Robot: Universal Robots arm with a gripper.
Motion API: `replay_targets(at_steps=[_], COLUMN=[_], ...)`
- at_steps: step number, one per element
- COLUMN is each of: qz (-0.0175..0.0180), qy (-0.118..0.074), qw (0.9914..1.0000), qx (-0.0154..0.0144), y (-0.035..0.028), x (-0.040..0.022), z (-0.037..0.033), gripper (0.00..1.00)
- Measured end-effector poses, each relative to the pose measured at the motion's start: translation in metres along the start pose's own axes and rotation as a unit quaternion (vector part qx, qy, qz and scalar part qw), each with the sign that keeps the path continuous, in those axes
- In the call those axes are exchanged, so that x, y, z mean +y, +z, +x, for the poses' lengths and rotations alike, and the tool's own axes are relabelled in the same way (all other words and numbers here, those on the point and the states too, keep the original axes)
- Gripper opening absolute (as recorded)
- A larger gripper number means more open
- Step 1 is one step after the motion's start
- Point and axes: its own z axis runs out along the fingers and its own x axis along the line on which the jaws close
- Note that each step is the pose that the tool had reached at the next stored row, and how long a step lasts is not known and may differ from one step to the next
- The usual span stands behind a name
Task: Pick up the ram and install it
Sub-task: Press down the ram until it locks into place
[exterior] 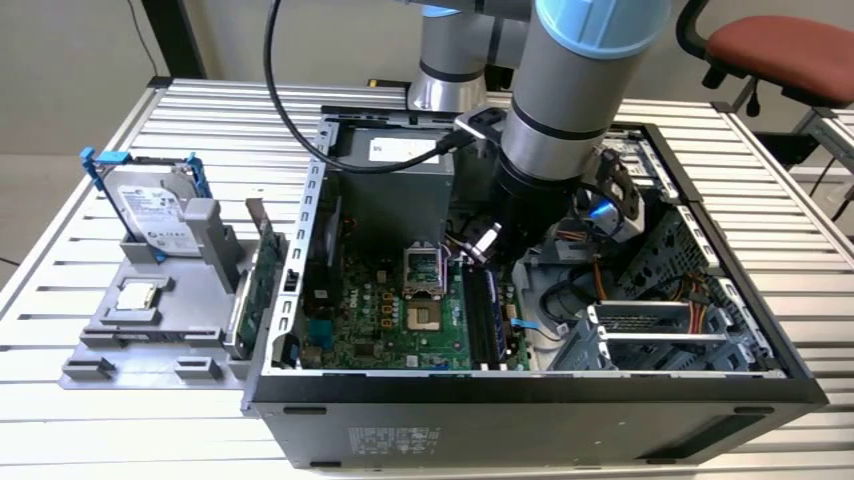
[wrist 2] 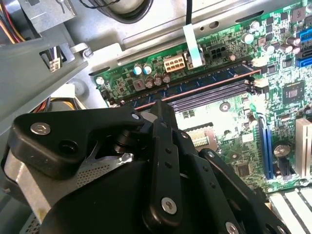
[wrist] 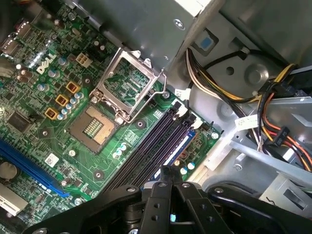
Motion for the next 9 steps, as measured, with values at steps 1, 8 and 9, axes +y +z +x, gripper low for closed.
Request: replay_targets(at_steps=[1, 8, 9], qz=[0.0, -0.0001, -0.0003], qy=[-0.004, -0.028, -0.03], qw=[0.99999, 0.99961, 0.99955], qx=[0.0, -0.0009, -0.0019], y=[0.0, 0.0001, 0.0], x=[0.0, 0.0003, 0.0004], z=[0.0, 0.0005, 0.0007], gripper=[0.0, 0.0, 0.0])
